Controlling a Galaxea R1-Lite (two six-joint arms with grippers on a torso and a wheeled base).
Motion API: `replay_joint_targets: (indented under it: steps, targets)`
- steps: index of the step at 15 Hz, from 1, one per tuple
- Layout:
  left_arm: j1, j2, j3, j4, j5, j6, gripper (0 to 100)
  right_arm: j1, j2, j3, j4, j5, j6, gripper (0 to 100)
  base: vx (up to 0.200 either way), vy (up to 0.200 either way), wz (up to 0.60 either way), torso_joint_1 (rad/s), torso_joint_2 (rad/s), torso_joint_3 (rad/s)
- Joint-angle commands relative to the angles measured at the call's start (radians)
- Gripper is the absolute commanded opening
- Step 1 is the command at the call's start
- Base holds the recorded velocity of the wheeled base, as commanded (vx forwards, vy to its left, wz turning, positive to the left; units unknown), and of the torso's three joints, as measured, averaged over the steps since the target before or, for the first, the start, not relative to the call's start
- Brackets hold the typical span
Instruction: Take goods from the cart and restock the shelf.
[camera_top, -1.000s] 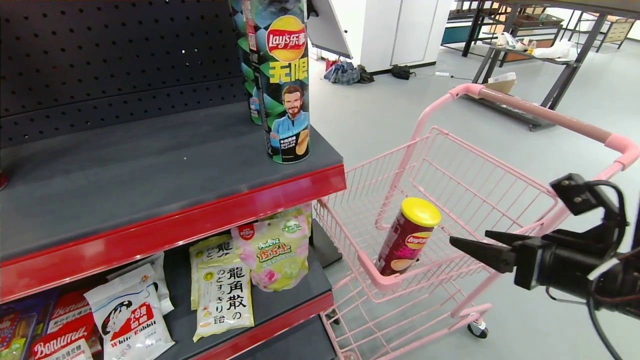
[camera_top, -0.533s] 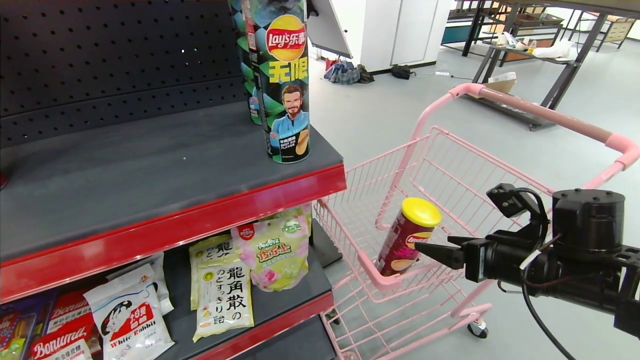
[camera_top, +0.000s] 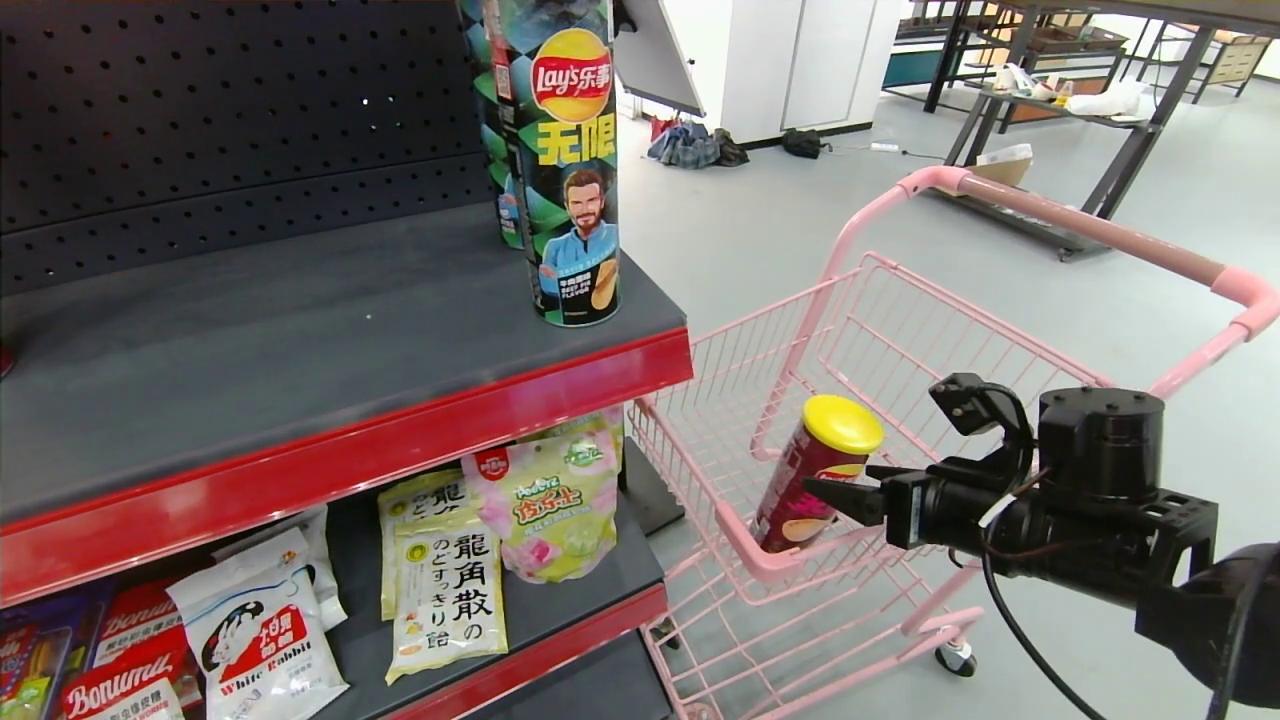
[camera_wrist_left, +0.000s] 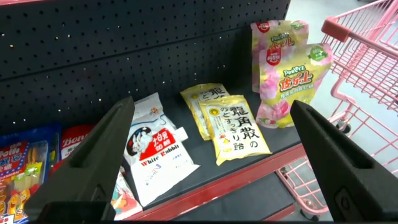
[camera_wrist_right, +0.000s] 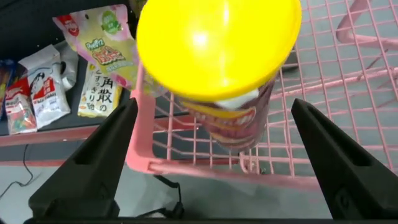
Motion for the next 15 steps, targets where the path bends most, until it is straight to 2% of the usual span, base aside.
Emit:
replay_joint_targets:
  steps: [1,6,12,13,15]
  targets:
    - [0.0,0.001,0.0,0.0,0.001,-0.001,100,-0.001,0.071,-0.006,-0.035,0.0,-0.002,100,0.0,0.0,0.0,0.0,0.0,0.0]
    - [0.0,0.001,0.0,0.0,0.001,-0.001,100,0.0,0.192,-0.051,-0.164,0.0,-0.001,100,0.0,0.0,0.0,0.0,0.0,0.0]
    - [0.0,0.001,0.0,0.0,0.001,-0.001,100,0.005,0.252,-0.138,-0.169,-0.004,-0.001,100,0.0,0.0,0.0,0.0,0.0,0.0]
    - [0.0,0.001,0.0,0.0,0.001,-0.001,100,0.006,0.252,-0.138,-0.169,-0.002,0.001,0,0.0,0.0,0.0,0.0,0.0,0.0]
    - [0.0,0.001,0.0,0.001,0.001,-0.001,100,0.011,0.255,-0.143,-0.169,-0.002,-0.001,0,0.0,0.0,0.0,0.0,0.0,0.0]
